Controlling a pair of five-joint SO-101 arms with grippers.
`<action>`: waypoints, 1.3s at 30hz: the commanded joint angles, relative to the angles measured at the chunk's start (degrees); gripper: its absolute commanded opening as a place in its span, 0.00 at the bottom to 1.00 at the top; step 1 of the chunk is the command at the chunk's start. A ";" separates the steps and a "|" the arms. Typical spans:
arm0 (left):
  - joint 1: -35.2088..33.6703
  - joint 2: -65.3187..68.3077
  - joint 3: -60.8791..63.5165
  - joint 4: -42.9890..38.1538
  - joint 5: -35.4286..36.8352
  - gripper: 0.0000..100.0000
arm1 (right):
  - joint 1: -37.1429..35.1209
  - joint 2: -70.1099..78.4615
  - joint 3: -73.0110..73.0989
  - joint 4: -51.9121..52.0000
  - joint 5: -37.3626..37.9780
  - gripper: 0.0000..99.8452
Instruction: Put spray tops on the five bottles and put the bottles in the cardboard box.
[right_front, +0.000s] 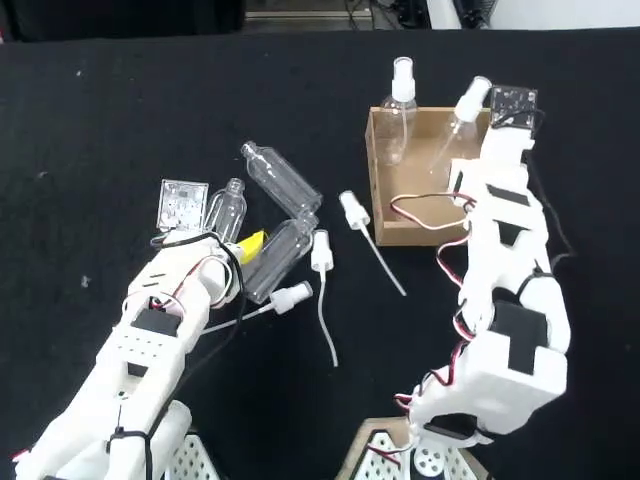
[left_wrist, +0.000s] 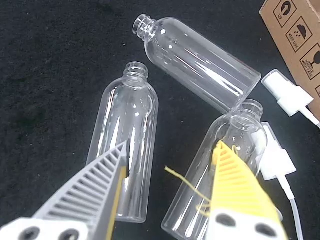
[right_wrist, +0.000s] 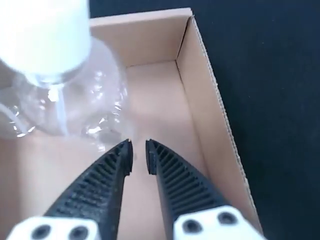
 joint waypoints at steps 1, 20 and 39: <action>-0.04 -0.88 -0.75 -1.23 0.00 0.26 | 0.70 0.22 -3.38 -2.46 0.35 0.01; -0.04 -0.88 -0.75 -1.23 0.00 0.26 | -4.48 0.48 -3.30 -4.57 0.44 0.01; -0.04 -0.88 -0.75 -1.23 0.00 0.26 | -4.04 -4.00 -2.24 -2.99 0.35 0.01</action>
